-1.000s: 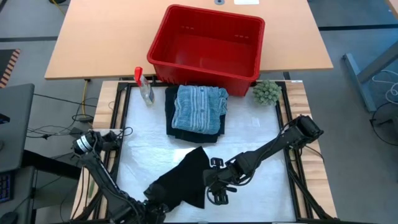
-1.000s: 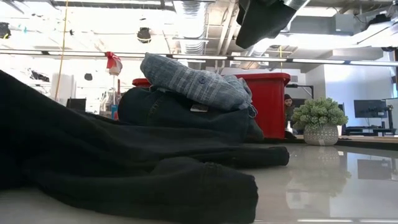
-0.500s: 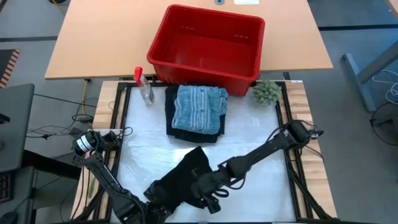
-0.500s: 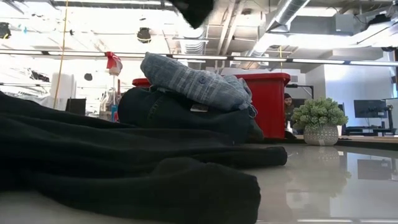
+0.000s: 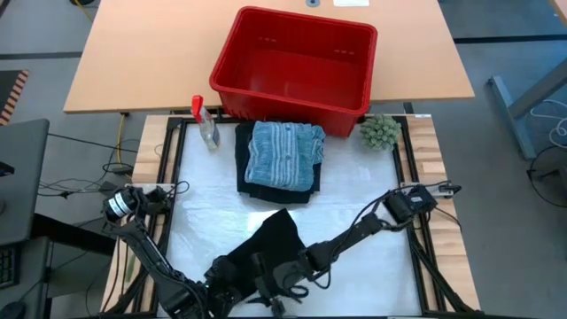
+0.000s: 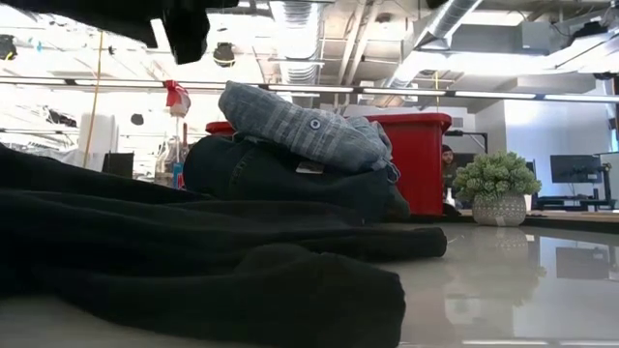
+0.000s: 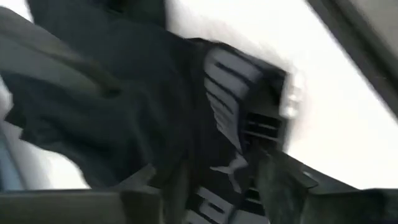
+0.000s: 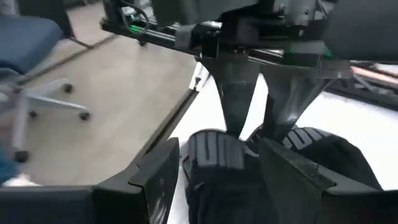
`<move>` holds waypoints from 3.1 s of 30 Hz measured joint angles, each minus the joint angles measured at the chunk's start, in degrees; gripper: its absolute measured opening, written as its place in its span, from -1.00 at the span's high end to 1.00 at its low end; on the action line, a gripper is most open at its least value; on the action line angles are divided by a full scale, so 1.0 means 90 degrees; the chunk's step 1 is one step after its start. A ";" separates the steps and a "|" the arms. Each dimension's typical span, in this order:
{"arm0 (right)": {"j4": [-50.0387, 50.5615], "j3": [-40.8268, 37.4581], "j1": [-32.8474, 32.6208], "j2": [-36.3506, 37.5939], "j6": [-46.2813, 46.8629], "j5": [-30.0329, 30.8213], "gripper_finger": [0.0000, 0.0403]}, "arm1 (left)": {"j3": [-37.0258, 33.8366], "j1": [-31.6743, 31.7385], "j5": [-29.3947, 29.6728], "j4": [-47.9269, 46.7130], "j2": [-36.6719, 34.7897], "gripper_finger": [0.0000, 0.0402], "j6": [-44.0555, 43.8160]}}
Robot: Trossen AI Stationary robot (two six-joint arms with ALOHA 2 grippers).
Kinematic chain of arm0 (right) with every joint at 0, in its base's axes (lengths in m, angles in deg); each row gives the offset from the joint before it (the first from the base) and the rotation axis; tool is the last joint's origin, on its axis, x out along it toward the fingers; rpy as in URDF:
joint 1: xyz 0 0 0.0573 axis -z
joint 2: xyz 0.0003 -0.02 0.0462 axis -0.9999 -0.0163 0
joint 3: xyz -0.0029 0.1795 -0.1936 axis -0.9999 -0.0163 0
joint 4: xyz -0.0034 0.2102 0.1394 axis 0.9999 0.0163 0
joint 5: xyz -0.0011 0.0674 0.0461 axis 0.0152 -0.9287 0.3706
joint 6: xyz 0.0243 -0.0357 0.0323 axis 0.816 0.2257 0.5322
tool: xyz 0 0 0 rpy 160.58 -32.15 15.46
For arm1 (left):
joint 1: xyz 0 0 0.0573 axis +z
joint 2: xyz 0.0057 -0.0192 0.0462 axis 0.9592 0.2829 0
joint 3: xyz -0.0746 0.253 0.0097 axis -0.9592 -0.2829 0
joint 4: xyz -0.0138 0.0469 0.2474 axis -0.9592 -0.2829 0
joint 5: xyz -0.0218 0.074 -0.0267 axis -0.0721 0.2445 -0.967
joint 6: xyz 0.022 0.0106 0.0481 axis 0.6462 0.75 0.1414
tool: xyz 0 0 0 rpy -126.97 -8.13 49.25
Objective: Fold Laundry from Bin
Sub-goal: Fold the black underwear from the red laundry
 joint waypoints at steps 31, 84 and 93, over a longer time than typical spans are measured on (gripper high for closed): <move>0.3613 0.2213 0.0201 -0.1453 -0.0196 0.0361 -0.09 | 0.0000 -0.0052 -0.0554 0.0077 -0.0005 -0.07 -0.0796; 0.2867 0.2144 0.0876 -0.1361 0.3719 -0.3208 0.05 | -0.1440 -0.0083 -0.0117 0.1627 -0.0104 0.98 -0.2239; 0.4512 0.2144 0.1189 -0.0320 0.3456 -0.3323 -0.17 | -0.0624 0.0053 0.0657 -0.0653 -0.1225 0.99 -0.2230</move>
